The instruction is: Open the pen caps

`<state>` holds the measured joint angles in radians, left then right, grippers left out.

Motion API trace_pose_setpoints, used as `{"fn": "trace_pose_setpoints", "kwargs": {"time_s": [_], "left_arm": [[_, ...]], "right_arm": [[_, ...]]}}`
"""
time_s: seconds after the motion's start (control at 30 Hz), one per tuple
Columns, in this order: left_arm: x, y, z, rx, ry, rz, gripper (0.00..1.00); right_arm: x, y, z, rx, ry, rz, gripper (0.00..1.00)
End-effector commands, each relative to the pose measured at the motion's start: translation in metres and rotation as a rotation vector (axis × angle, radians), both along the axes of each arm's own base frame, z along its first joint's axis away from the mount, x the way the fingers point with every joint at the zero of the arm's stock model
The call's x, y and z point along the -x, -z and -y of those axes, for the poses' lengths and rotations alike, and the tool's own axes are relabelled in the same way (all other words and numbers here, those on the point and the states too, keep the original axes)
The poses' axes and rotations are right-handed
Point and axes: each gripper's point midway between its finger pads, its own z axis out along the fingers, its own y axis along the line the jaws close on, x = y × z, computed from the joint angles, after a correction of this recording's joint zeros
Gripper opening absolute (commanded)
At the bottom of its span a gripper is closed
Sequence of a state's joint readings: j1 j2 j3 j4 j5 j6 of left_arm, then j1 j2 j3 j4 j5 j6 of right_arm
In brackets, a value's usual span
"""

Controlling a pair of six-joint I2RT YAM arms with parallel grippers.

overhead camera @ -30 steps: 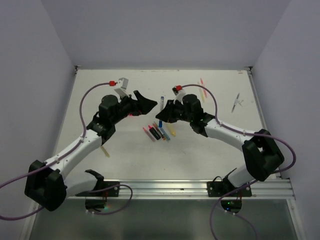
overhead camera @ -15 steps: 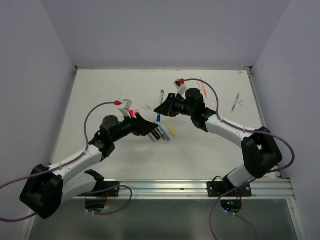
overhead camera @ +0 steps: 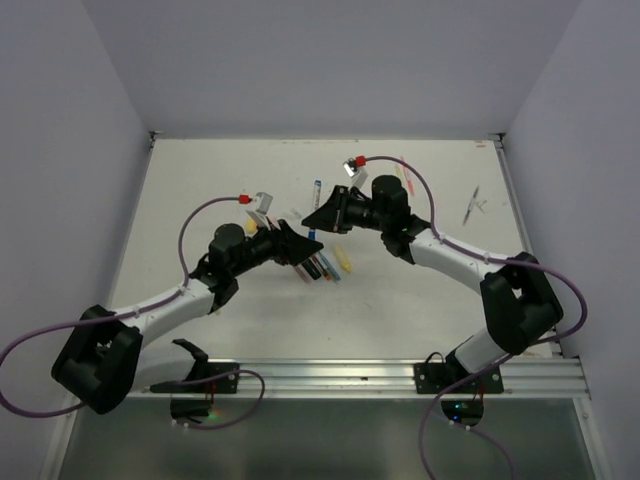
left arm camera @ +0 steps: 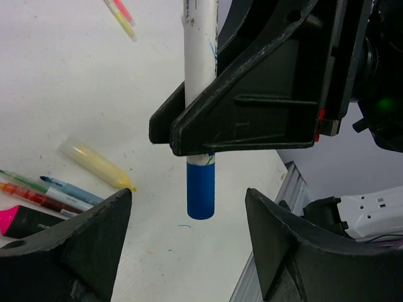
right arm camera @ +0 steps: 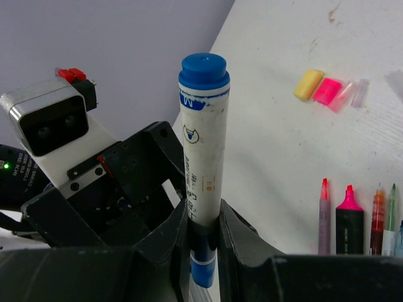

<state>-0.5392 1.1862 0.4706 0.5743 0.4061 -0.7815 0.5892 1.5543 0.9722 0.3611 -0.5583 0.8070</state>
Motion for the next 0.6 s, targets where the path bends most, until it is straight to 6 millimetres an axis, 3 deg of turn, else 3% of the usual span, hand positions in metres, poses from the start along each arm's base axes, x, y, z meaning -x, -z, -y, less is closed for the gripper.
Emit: {"fn": "trace_pose_setpoints", "kwargs": {"time_s": [0.0,0.23,0.33,0.37,0.43,0.5,0.57], "left_arm": [[-0.009,-0.038,0.011,0.059,0.025,0.118,0.74],[-0.013,-0.044,0.018,0.080,0.047,0.123,0.45],[-0.012,-0.044,0.022,0.080,0.071,0.121,0.21],[-0.012,-0.043,0.022,0.080,0.073,0.117,0.01],[-0.005,-0.037,0.022,0.091,0.096,0.100,0.00],[0.006,-0.046,0.026,0.154,0.150,0.135,0.00],[0.027,-0.049,0.032,0.201,0.277,0.172,0.00]], "right_arm": [[0.004,-0.015,-0.008,-0.055,-0.048,0.026,0.00],[0.006,-0.014,-0.010,-0.052,-0.067,0.024,0.00],[0.005,-0.016,-0.010,-0.052,-0.067,0.024,0.00],[0.004,-0.016,-0.010,-0.052,-0.061,0.023,0.00],[0.002,-0.021,-0.010,-0.051,-0.055,0.040,0.00],[-0.005,-0.020,-0.008,-0.008,-0.044,0.087,0.00],[-0.012,-0.029,-0.005,0.011,-0.023,0.154,0.00]]}}
